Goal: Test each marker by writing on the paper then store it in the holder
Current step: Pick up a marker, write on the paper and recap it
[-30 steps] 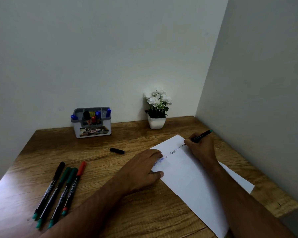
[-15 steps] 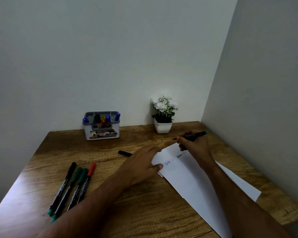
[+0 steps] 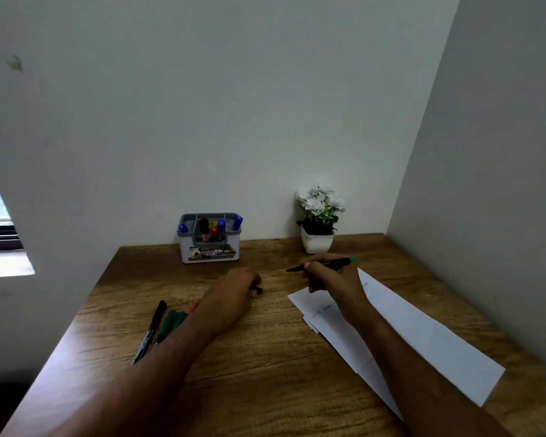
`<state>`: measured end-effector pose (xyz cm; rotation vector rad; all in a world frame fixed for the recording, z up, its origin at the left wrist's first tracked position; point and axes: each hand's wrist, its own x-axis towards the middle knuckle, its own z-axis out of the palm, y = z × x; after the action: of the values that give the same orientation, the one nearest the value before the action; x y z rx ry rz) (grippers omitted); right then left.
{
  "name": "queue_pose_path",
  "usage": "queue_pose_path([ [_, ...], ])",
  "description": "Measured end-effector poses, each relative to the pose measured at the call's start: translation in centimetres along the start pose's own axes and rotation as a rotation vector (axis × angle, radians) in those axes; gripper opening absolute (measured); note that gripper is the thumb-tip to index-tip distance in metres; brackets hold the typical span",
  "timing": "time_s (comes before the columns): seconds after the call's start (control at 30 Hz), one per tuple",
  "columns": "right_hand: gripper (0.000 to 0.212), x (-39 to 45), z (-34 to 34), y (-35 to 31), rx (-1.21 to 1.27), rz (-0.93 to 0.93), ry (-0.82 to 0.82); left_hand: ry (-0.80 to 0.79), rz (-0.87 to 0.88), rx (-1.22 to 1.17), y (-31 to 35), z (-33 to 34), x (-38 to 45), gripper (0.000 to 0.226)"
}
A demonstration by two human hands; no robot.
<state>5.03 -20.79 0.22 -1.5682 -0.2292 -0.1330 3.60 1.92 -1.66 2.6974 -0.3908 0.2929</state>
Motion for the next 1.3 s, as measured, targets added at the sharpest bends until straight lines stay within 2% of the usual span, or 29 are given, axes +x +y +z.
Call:
queue_pose_path([
  [0.2,0.008,-0.6,0.3,0.3,-0.003,-0.036,-0.094,0.021,-0.072,-0.049,0.0,0.4,0.6,0.012],
  [0.4,0.007,-1.2,0.5,0.0,0.017,-0.07,-0.109,0.088,-0.098,-0.178,0.8,0.1,0.4,0.014],
  [0.7,0.006,-1.6,0.5,-0.2,0.021,-0.065,-0.118,0.203,-0.027,-0.223,2.3,0.0,0.2,0.014],
  [0.9,0.009,-1.5,0.2,-0.1,0.005,-0.041,-0.127,0.189,-0.055,-0.212,2.8,-0.1,0.4,0.016],
  [1.07,0.009,-1.5,0.5,0.1,0.004,-0.03,-0.143,0.196,0.009,-0.221,3.7,-0.2,0.2,0.017],
  [1.2,0.003,-1.4,0.9,-0.4,-0.045,-0.097,-0.136,0.213,0.047,-0.264,4.6,-0.4,0.1,0.017],
  [1.3,0.004,-1.1,1.0,-0.4,0.018,-0.063,-0.117,0.209,0.047,-0.29,4.7,-0.5,0.0,0.015],
])
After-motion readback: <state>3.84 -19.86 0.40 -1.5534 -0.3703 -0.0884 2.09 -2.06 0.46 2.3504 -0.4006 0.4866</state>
